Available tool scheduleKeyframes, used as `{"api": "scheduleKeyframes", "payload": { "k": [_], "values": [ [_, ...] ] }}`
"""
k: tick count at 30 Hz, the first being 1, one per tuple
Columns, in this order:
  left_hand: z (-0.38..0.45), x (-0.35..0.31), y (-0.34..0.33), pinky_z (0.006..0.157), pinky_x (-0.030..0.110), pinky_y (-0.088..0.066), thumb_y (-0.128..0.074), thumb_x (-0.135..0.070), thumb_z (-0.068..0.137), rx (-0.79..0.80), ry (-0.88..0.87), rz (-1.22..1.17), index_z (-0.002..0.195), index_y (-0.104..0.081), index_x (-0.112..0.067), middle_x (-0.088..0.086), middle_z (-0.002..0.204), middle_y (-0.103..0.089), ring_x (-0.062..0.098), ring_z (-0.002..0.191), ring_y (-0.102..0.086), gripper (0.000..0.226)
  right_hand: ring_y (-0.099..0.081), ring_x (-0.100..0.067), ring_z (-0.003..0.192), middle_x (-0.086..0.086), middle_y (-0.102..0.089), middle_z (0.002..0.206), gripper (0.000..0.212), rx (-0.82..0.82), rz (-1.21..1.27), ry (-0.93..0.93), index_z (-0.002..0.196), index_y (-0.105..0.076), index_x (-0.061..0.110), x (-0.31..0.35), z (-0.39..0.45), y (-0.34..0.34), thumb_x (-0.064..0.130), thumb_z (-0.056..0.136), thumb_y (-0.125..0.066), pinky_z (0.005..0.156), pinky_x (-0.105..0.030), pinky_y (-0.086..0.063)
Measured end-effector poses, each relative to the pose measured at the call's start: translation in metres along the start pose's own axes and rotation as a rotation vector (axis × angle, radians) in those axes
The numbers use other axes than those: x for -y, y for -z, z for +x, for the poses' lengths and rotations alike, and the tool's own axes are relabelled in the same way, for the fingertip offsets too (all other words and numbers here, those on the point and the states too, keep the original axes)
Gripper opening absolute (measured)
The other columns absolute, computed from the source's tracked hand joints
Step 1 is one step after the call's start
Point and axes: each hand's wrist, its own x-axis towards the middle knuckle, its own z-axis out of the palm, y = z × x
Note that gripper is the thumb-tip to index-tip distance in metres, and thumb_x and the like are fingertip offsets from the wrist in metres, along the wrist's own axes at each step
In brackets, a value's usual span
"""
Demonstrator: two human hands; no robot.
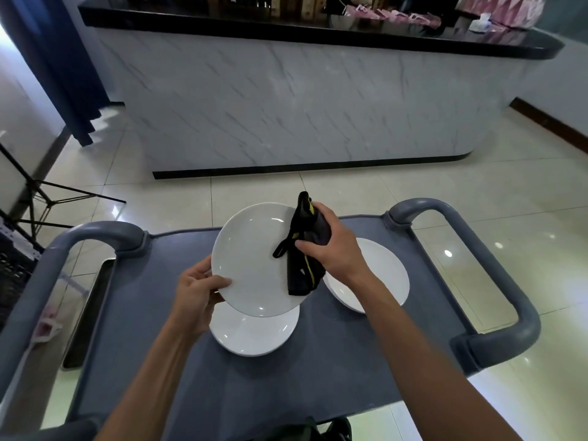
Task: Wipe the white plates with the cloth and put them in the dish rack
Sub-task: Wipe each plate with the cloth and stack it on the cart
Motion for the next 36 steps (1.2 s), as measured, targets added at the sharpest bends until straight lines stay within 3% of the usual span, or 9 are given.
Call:
{"api": "scheduleKeyframes", "payload": {
  "k": [5, 11, 18, 25, 30, 32, 36],
  "values": [
    [0.003, -0.007, 0.006, 0.057, 0.032, -0.057, -0.055, 0.020, 0.077, 0.041, -0.016, 0.062, 0.108, -0.075, -0.017, 0.011, 0.092, -0.076, 0.024, 0.076, -0.070, 0.053, -0.065, -0.005, 0.111, 0.014, -0.069, 0.114, 0.072, 0.053, 0.065, 0.003, 0.131, -0.055, 0.034, -0.002, 0.001, 0.007, 0.012, 0.070, -0.086, 0.098, -0.028, -0.052],
    [0.007, -0.006, 0.009, 0.058, 0.029, -0.056, -0.063, 0.012, 0.074, 0.046, -0.003, 0.103, 0.108, -0.077, -0.024, 0.007, 0.096, -0.076, 0.018, 0.078, -0.070, 0.051, -0.064, -0.001, 0.107, 0.019, -0.069, 0.111, 0.066, -0.052, 0.070, 0.059, 0.123, -0.060, 0.038, -0.001, -0.007, 0.002, 0.011, 0.069, -0.086, 0.086, -0.008, -0.047],
    [0.012, 0.008, 0.005, 0.063, 0.034, -0.058, -0.058, 0.015, 0.080, -0.035, 0.062, 0.123, 0.101, -0.078, -0.022, 0.008, 0.094, -0.077, 0.020, 0.074, -0.071, 0.047, -0.064, -0.005, 0.107, 0.019, -0.069, 0.110, 0.062, -0.135, 0.014, 0.154, 0.121, -0.061, 0.039, 0.005, -0.015, -0.006, 0.010, 0.070, -0.084, 0.090, -0.013, -0.047],
    [0.009, 0.022, -0.006, 0.069, 0.037, -0.057, -0.055, 0.012, 0.087, -0.126, 0.144, 0.077, 0.095, -0.074, -0.009, 0.007, 0.085, -0.075, 0.028, 0.079, -0.067, 0.030, -0.063, -0.011, 0.101, 0.011, -0.068, 0.107, 0.060, -0.186, -0.117, 0.276, 0.123, -0.064, 0.024, 0.011, -0.023, -0.009, 0.005, 0.070, -0.082, 0.088, -0.023, -0.050],
    [0.004, 0.027, -0.005, 0.089, 0.047, -0.054, -0.056, -0.006, 0.095, -0.108, 0.200, 0.087, 0.107, -0.076, -0.020, 0.004, 0.101, -0.077, 0.023, 0.094, -0.072, 0.027, -0.061, -0.011, 0.099, 0.008, -0.066, 0.107, 0.062, -0.228, -0.281, 0.388, 0.125, -0.064, 0.021, 0.009, -0.027, -0.010, -0.001, 0.069, -0.078, 0.084, -0.023, -0.049],
    [0.001, 0.030, -0.001, 0.089, 0.049, -0.055, -0.057, -0.016, 0.098, -0.154, 0.239, 0.058, 0.118, -0.070, -0.021, 0.002, 0.112, -0.075, 0.023, 0.102, -0.072, 0.025, -0.061, -0.015, 0.099, 0.006, -0.067, 0.109, 0.060, -0.263, -0.337, 0.445, 0.125, -0.064, 0.019, 0.006, -0.029, -0.011, -0.002, 0.070, -0.076, 0.084, -0.025, -0.048],
    [-0.006, 0.032, -0.004, 0.087, 0.054, -0.057, -0.057, -0.038, 0.099, -0.151, 0.402, -0.080, 0.121, -0.066, -0.010, 0.009, 0.116, -0.074, 0.030, 0.102, -0.073, 0.036, -0.059, -0.020, 0.096, 0.002, -0.066, 0.109, 0.048, -0.328, -0.453, 0.535, 0.123, -0.067, 0.017, -0.005, -0.032, -0.015, 0.003, 0.078, -0.077, 0.085, -0.022, -0.046]
  ]
}}
